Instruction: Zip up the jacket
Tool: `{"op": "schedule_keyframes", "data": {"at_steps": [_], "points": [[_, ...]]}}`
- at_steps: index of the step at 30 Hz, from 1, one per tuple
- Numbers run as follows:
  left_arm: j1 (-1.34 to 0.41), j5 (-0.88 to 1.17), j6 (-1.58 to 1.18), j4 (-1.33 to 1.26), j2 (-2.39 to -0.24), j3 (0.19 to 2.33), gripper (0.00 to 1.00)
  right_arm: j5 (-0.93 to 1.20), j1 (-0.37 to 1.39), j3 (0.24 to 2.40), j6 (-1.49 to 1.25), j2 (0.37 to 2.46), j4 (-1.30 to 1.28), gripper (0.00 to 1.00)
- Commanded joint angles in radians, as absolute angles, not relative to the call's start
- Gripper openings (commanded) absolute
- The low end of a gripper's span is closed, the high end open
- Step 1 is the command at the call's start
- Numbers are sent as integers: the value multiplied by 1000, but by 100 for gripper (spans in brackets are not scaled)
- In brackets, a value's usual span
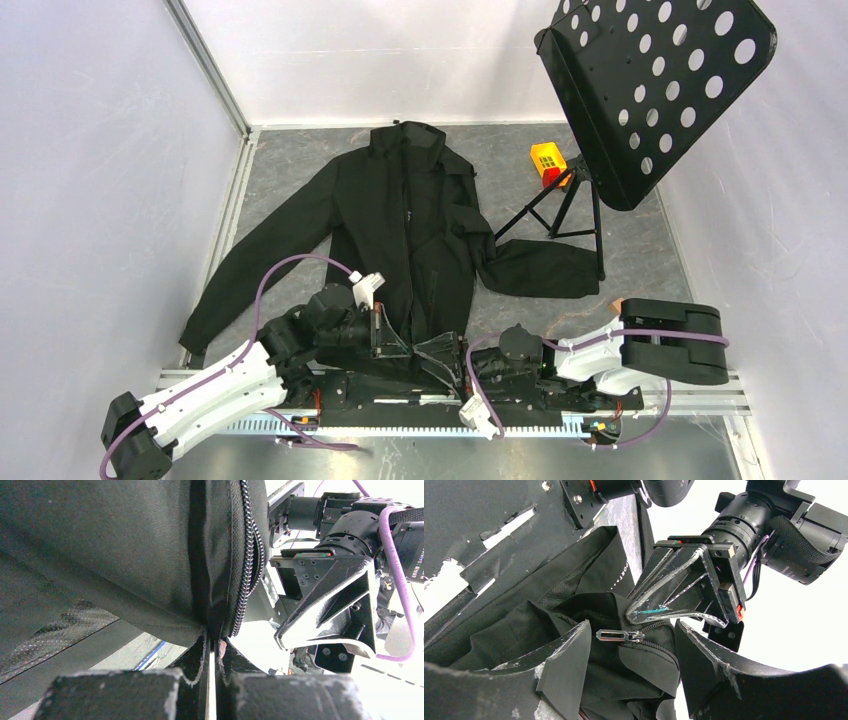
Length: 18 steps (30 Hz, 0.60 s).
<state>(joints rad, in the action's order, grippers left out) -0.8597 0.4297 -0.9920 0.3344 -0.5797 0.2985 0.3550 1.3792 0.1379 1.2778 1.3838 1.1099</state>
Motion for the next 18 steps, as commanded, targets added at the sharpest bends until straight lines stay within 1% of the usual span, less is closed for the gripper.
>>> {"op": "schedule_keyframes", "data": {"at_steps": [1,11,18], "points": [[-860,495,-1020,295,-572,318,2,332,1387,150,1281,1424,1215,68],[-861,498,-1026,283,-568,311,2,302,1390,146,1242,1499,1375,68],[-861,500,-1027,270,-579,310,2,290,1393,142,1239,1519,1408,68]]}}
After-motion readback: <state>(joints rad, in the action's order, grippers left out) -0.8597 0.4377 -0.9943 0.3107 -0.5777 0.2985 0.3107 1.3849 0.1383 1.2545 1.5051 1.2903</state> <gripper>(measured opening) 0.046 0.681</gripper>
